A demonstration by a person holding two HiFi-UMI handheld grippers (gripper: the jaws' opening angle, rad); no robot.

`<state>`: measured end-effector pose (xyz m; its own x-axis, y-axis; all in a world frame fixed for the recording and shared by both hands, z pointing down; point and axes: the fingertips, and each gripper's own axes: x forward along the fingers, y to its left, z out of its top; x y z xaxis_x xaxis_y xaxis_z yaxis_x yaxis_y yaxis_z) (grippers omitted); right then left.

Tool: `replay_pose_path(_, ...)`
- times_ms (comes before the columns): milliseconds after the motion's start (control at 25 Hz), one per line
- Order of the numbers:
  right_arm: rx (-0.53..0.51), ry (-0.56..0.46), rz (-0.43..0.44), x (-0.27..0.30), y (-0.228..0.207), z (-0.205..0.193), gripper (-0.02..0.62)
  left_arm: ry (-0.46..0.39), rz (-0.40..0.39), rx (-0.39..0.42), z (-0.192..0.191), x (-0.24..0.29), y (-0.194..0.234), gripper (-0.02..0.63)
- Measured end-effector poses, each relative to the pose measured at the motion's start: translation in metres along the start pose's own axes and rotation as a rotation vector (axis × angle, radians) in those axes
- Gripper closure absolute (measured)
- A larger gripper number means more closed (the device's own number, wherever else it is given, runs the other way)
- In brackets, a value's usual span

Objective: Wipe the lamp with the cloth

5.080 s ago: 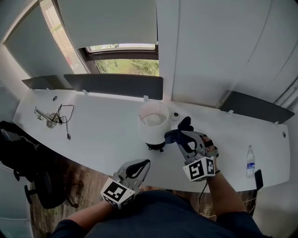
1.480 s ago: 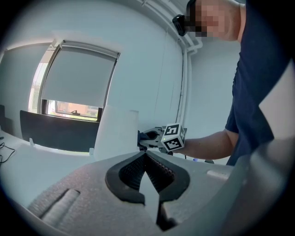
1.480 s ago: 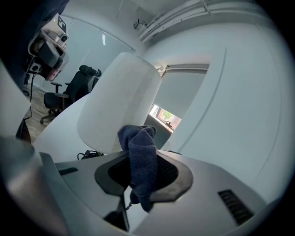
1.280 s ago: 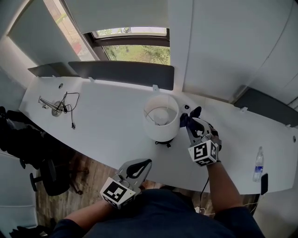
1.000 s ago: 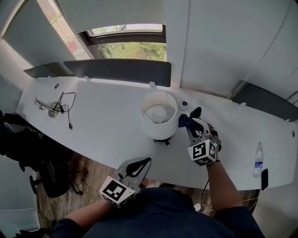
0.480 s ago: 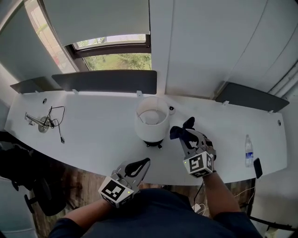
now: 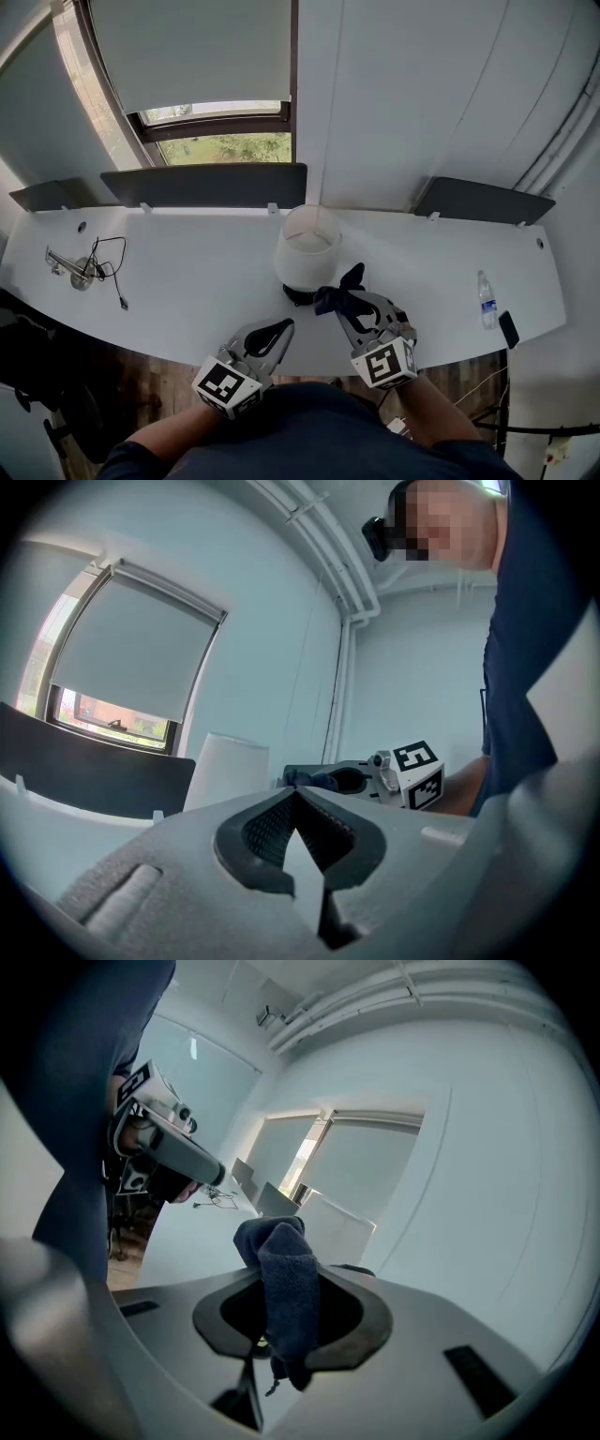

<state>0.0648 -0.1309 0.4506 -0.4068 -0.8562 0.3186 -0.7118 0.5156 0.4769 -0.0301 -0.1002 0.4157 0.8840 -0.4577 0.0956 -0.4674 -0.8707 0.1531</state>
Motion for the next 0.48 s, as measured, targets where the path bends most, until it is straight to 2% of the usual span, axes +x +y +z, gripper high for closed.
replay_pose_path(240,0.007,-0.057,0.003,-0.008,0.023,0.039,0.49,-0.018,-0.014,0.025,0.007,-0.015,0.002,0.6)
replay_pose_path(480,0.057,-0.109,0.038,-0.012,0.038,0.064,0.491,-0.03,-0.021,0.024,0.009,-0.023,0.001,0.6)
